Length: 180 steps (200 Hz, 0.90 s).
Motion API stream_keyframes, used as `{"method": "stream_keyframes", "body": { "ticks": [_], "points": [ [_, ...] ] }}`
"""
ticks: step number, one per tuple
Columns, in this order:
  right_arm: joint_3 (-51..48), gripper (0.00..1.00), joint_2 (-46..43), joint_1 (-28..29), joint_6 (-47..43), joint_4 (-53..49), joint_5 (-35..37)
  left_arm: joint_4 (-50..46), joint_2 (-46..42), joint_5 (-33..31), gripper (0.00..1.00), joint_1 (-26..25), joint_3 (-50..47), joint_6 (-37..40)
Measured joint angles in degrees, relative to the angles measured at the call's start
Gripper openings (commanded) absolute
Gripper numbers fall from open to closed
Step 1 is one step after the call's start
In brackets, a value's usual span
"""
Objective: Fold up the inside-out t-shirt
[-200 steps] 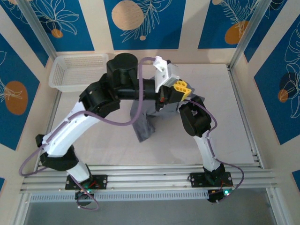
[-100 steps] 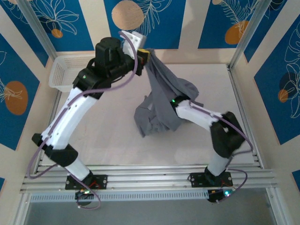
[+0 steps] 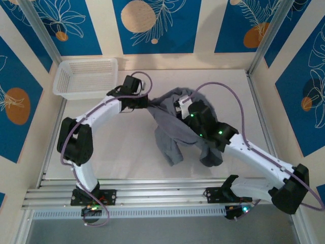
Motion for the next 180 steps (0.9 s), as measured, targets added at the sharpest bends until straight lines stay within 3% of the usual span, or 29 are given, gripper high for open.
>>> {"method": "stream_keyframes", "body": {
  "ticks": [28,48,70,83,108,125,145,159,172,180],
  "points": [
    [1.0,0.00,-3.8,-3.7,0.3,3.3,1.5,2.1,-1.9,-3.1,0.01,1.0,-9.3,-1.4],
    [1.0,0.00,-5.6,-6.6,1.6,6.1,0.4,2.1,-4.3,-4.2,0.29,2.4,-12.5,-1.7],
    [2.1,0.00,-5.4,-8.6,3.1,7.5,0.2,2.5,-9.6,-4.4,0.68,3.5,-14.1,-1.9],
    [3.3,0.00,-4.3,-9.2,4.2,7.5,0.0,3.0,-15.0,-3.8,0.77,3.6,-14.1,-1.9],
    [4.9,0.00,-1.5,-9.6,6.7,6.8,-0.4,7.5,-25.8,1.0,0.81,1.3,-14.1,-2.4],
    [6.6,0.00,0.5,-9.7,8.7,5.1,-0.4,13.5,-30.1,6.2,0.87,-4.7,-14.1,-1.8],
    [8.3,0.00,2.3,-9.7,10.9,4.3,-1.3,17.5,-28.1,9.7,0.90,-13.0,-13.0,0.2],
    [8.9,0.00,2.8,-9.7,11.8,4.5,-3.4,17.6,-23.2,10.0,0.92,-16.2,-10.8,0.9],
    [9.2,0.00,2.8,-9.7,12.4,4.7,-5.9,16.9,-17.4,8.6,0.80,-16.6,-8.5,1.3],
    [9.4,0.00,2.8,-9.7,12.8,4.5,-6.8,16.0,-14.4,7.0,0.61,-16.2,-7.1,1.3]
  ]
}}
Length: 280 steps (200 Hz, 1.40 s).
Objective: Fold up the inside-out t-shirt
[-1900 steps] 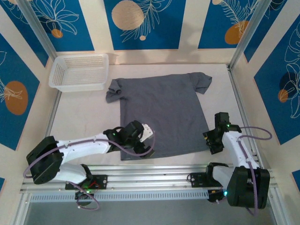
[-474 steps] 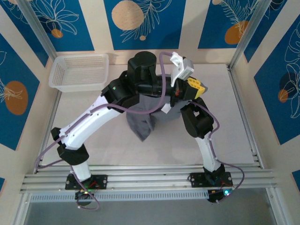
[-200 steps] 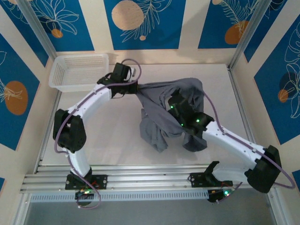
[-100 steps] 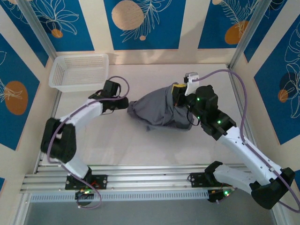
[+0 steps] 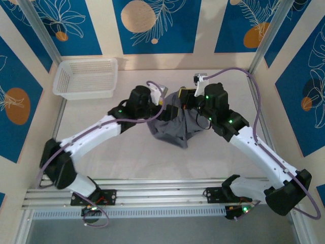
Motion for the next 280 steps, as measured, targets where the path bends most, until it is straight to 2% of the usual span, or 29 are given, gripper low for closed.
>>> {"method": "stream_keyframes", "body": {
  "ticks": [9,17,25,36,52,82,101,135,155,174,208,224,228,232,236,242,247,280],
  "points": [
    [0.5,0.00,0.0,0.0,0.4,-0.2,-0.5,-1.1,3.2,-1.8,0.33,0.8,1.1,-1.3],
    [0.8,0.00,-0.2,0.0,0.8,-0.7,-0.5,-1.4,5.0,-2.6,0.18,1.6,1.4,-2.4],
    [0.9,0.00,-0.7,0.0,1.0,-1.7,-0.4,-1.5,5.9,-2.9,0.12,2.8,1.0,-4.0],
    [0.8,0.00,-1.7,-0.3,1.5,-3.7,0.0,0.2,5.7,-2.0,0.12,5.1,-1.3,-6.8],
    [-0.2,0.00,-3.7,-1.3,2.0,-6.3,-0.1,5.4,3.5,1.4,0.22,8.9,-6.7,-10.7],
    [-2.7,0.00,-7.7,-3.1,2.5,-7.5,-0.1,8.6,0.2,5.7,0.68,14.1,-16.3,-14.0],
    [-3.5,0.00,-9.2,-3.7,2.4,-6.0,-1.7,8.3,-0.9,8.2,0.82,15.3,-19.7,-13.9],
    [-10.1,0.00,-8.8,-2.5,3.7,-2.5,-9.5,7.0,-5.6,15.4,0.98,15.1,-16.5,-10.2],
    [-15.8,0.00,-7.6,0.8,4.3,-2.2,-12.3,7.2,-4.5,21.2,0.99,14.4,-10.2,-7.6],
    [-18.6,0.00,-7.6,3.8,4.2,-2.5,-13.7,4.6,1.4,26.5,0.99,11.9,-1.4,-4.0],
    [-18.8,0.00,-10.2,5.0,2.5,-2.1,-16.9,-2.6,13.7,29.9,0.97,6.1,7.6,2.1],
    [-18.8,0.00,-12.2,5.2,1.6,-2.4,-17.0,-8.5,17.9,27.3,0.87,4.1,8.7,5.6],
    [-18.8,0.00,-12.7,5.3,1.3,-2.6,-16.9,-9.9,18.3,26.3,0.82,3.7,8.7,6.7],
    [-18.8,0.00,-13.2,5.3,1.2,-3.0,-16.8,-11.3,18.7,25.0,0.72,3.4,8.6,6.9],
    [-18.8,0.00,-13.7,5.4,1.1,-3.3,-16.5,-12.6,18.9,24.0,0.56,3.2,8.3,7.8],
    [-18.8,0.00,-14.4,5.4,0.9,-3.9,-16.1,-13.8,18.9,22.5,0.20,3.1,7.7,8.4],
    [-18.8,0.00,-15.0,5.4,0.7,-4.2,-15.9,-14.2,18.6,21.2,0.00,3.3,6.9,8.5],
    [-19.4,0.00,-18.2,5.9,-1.5,-4.4,-16.3,-14.2,15.0,15.6,0.00,8.0,1.1,6.6]
  ]
}}
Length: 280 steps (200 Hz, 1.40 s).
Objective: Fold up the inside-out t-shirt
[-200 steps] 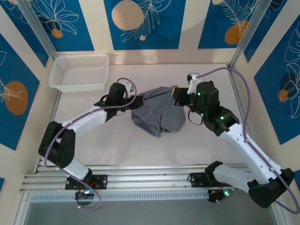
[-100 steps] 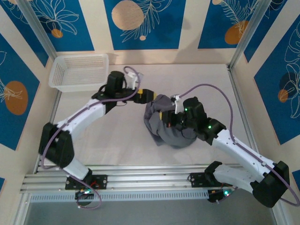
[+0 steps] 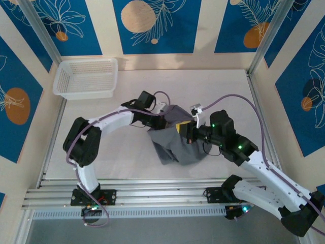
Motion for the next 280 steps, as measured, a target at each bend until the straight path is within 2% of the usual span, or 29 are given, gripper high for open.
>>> {"method": "stream_keyframes", "body": {
  "ticks": [17,38,58,75,81,85,94,100,107,121,137,145,154,165,183,206,213,217,226,235,259,280],
  "points": [
    [-1.7,0.00,-0.2,1.9,-2.1,1.3,-2.0,0.4,-2.1,-2.7,0.00,2.8,-0.2,-2.1],
    [-5.9,0.01,1.7,7.6,-4.8,3.7,-4.7,0.3,-4.5,-4.9,0.00,5.6,2.0,-4.0],
    [-10.0,0.08,7.3,13.6,-5.9,5.0,-6.4,0.2,-5.4,-5.8,0.00,7.0,6.7,-5.2],
    [-11.1,0.09,12.3,15.8,-5.8,4.7,-8.0,0.4,-5.9,-5.9,0.00,7.5,10.0,-5.4],
    [-11.2,0.18,13.2,15.9,-5.7,4.5,-8.0,0.5,-6.3,-5.9,0.00,7.6,10.6,-5.5],
    [-11.2,0.29,13.4,16.0,-5.6,4.4,-7.9,0.6,-6.4,-5.9,0.00,7.6,10.7,-5.6],
    [-11.1,0.63,13.1,15.9,-5.3,4.1,-7.1,0.8,-7.1,-5.7,0.00,7.6,10.8,-5.9],
    [-10.8,0.78,12.7,15.6,-5.6,3.7,-6.1,0.9,-7.5,-5.5,0.00,7.6,10.5,-6.1],
    [-10.2,0.86,12.0,15.1,-5.7,3.0,-4.7,1.5,-8.0,-5.3,0.00,7.6,10.0,-6.3],
    [-8.9,0.86,10.3,12.6,-5.5,2.6,-1.9,2.4,-9.1,-4.6,0.00,7.6,8.0,-6.5],
    [-7.2,0.82,9.5,6.5,-3.8,4.0,0.2,2.9,-10.1,-3.7,0.00,7.6,5.9,-6.8],
    [-5.8,0.77,10.5,2.5,-1.7,4.6,1.3,3.1,-10.4,-3.3,0.00,7.5,4.9,-6.9],
    [-3.4,0.69,13.3,-1.6,1.0,4.9,2.2,3.2,-10.6,-3.0,0.00,7.5,4.2,-6.9],
    [0.4,0.68,18.4,-5.2,4.5,4.9,3.4,3.2,-10.8,-2.8,0.00,7.5,3.5,-7.0],
    [5.9,0.71,28.4,-5.9,6.8,6.0,4.1,3.2,-10.8,-2.9,0.00,7.5,3.3,-7.0],
    [7.6,0.72,38.2,-4.8,7.4,9.6,2.8,3.2,-10.8,-3.0,0.00,7.5,3.3,-6.9],
    [8.0,0.63,40.9,-4.6,7.4,10.1,2.2,3.1,-10.8,-3.1,0.00,7.5,3.3,-6.9],
    [8.3,0.51,42.2,-4.6,7.5,10.3,1.9,3.1,-10.8,-3.1,0.00,7.5,3.3,-6.9],
    [9.0,0.17,44.7,-4.6,7.4,10.7,1.7,3.0,-10.8,-3.7,0.00,7.5,3.3,-6.9],
    [9.5,0.00,46.3,-4.7,7.4,10.9,1.6,2.6,-10.8,-4.9,0.00,7.5,3.3,-6.9],
    [9.9,0.00,45.3,-4.6,7.4,10.7,0.5,-1.4,-10.0,-11.9,0.00,7.7,4.7,-6.5],
    [9.9,0.00,39.7,-4.4,7.7,9.5,-2.7,-3.2,-4.4,-16.2,0.00,9.4,9.5,-6.3]
  ]
}}
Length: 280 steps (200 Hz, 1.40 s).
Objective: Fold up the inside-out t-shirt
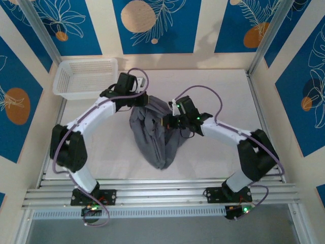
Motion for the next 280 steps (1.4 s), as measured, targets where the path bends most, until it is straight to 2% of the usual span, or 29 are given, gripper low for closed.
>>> {"method": "stream_keyframes", "body": {
  "ticks": [12,34,53,73,86,96,117,138,160,185,199,219,228,236,244,251,280],
  "points": [
    [0.0,0.00,-4.7,0.0,0.8,0.5,-2.1,0.1,3.3,-0.1,0.03,1.6,1.2,-0.1],
    [0.0,0.00,-11.5,0.2,2.4,2.1,-3.6,-0.5,5.5,1.2,0.38,2.7,0.7,0.1],
    [0.0,0.00,-13.6,-0.1,3.1,2.2,-4.2,-0.7,3.3,0.4,0.58,3.3,0.2,-0.2],
    [0.0,0.00,-12.9,-0.4,3.2,2.2,-4.7,-0.7,-5.3,0.0,0.67,3.9,-4.3,0.3],
    [0.0,0.00,-11.9,-0.6,3.2,2.1,-4.9,-0.4,-13.4,0.5,0.68,3.9,-9.0,-0.3],
    [0.0,0.00,-11.1,-0.8,3.2,2.1,-5.2,-0.1,-20.5,0.9,0.67,3.4,-13.1,-1.0],
    [0.7,0.00,-9.8,-1.3,3.4,1.0,-5.4,2.0,-32.8,1.1,0.57,1.6,-22.8,-4.5],
    [2.5,0.00,-8.8,-1.9,3.7,-0.3,-5.5,6.5,-38.7,3.7,0.55,-2.1,-33.2,-9.9],
    [3.7,0.00,-8.1,-2.2,3.8,-0.8,-5.6,11.2,-36.7,6.1,0.55,-7.1,-39.4,-12.6],
    [3.7,0.00,-8.0,-2.3,4.3,-1.3,-5.7,12.4,-31.2,3.6,0.60,-12.4,-39.9,-7.0],
    [3.8,0.00,-8.0,-2.2,4.5,-1.3,-5.7,13.7,-29.4,1.0,0.64,-12.9,-39.9,-3.8],
    [4.1,0.00,-8.0,-1.8,4.5,-1.9,-5.7,16.2,-26.1,-2.0,0.63,-12.9,-38.8,-0.5],
    [4.4,0.00,-8.0,-1.6,4.5,-2.4,-5.7,17.2,-24.3,-2.8,0.56,-12.9,-37.8,0.2],
    [4.6,0.00,-8.0,-1.4,4.5,-2.7,-5.7,18.0,-22.9,-4.0,0.46,-12.9,-36.7,0.6],
    [4.7,0.00,-8.0,-1.1,4.5,-2.9,-5.7,18.5,-22.1,-5.5,0.26,-12.9,-35.8,1.1],
    [4.8,0.00,-8.0,-1.1,4.5,-3.3,-5.6,18.8,-21.9,-6.8,0.00,-12.8,-35.2,1.7],
    [5.0,0.00,-8.0,-1.0,4.4,-4.2,-5.1,16.8,-22.1,-8.4,0.00,-11.6,-30.4,4.3]
  ]
}}
